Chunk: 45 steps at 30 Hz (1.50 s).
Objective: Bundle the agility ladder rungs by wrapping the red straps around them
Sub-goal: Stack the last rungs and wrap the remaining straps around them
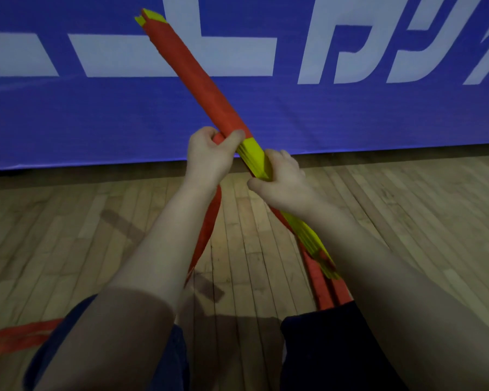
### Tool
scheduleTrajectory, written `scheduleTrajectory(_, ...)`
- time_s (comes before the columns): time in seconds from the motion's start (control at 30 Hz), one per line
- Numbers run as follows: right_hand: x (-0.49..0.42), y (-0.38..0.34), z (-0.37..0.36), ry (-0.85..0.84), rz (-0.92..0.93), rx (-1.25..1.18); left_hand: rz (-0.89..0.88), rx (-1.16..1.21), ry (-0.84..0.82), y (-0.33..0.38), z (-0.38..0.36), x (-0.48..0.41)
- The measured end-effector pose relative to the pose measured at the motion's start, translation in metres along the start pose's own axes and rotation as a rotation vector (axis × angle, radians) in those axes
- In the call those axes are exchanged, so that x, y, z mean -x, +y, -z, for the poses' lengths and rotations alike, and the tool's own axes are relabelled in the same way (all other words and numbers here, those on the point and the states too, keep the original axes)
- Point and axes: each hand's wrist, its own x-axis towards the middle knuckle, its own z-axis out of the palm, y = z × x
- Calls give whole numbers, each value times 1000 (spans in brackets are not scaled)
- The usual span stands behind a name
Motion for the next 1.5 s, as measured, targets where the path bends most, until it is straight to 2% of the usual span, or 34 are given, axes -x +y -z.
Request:
scheduleTrajectory(0.07,1,0,6,-70,-83,-207,27,110,31,-1,6,-6)
scheduleTrajectory(0.17,6,1,14,-344,-138,-613,75,247,4,-1,14,-13)
scheduleTrajectory(0.23,6,7,18,-528,-165,-831,124,356,-75,-1,15,-12)
scheduleTrajectory(0.3,6,9,20,-703,-178,-853,143,464,-172,1,15,-8)
scheduleTrajectory(0.37,7,10,16,-787,-146,-889,137,498,-233,2,15,-5)
scheduleTrajectory(0.5,9,8,9,-715,-138,-1088,97,395,-258,5,21,-7)
scheduleTrajectory(0.6,8,13,16,-643,-96,-1012,45,191,-265,9,31,-9)
scheduleTrajectory(0.8,3,26,18,-449,-17,-871,13,14,-383,12,48,-10)
scheduleTrajectory(1.0,-7,33,18,-220,-155,-816,34,-24,-499,16,52,-5)
scheduleTrajectory(1.1,-11,35,20,-204,-273,-978,39,-51,-532,15,50,-5)
scheduleTrajectory(1.2,-14,35,21,-170,-307,-1079,47,-24,-546,13,46,-5)
scheduleTrajectory(1.3,-14,38,16,-102,-281,-986,43,-11,-533,12,46,-8)
scheduleTrajectory(1.5,-11,29,10,-88,-296,-807,-24,-38,-455,7,45,-11)
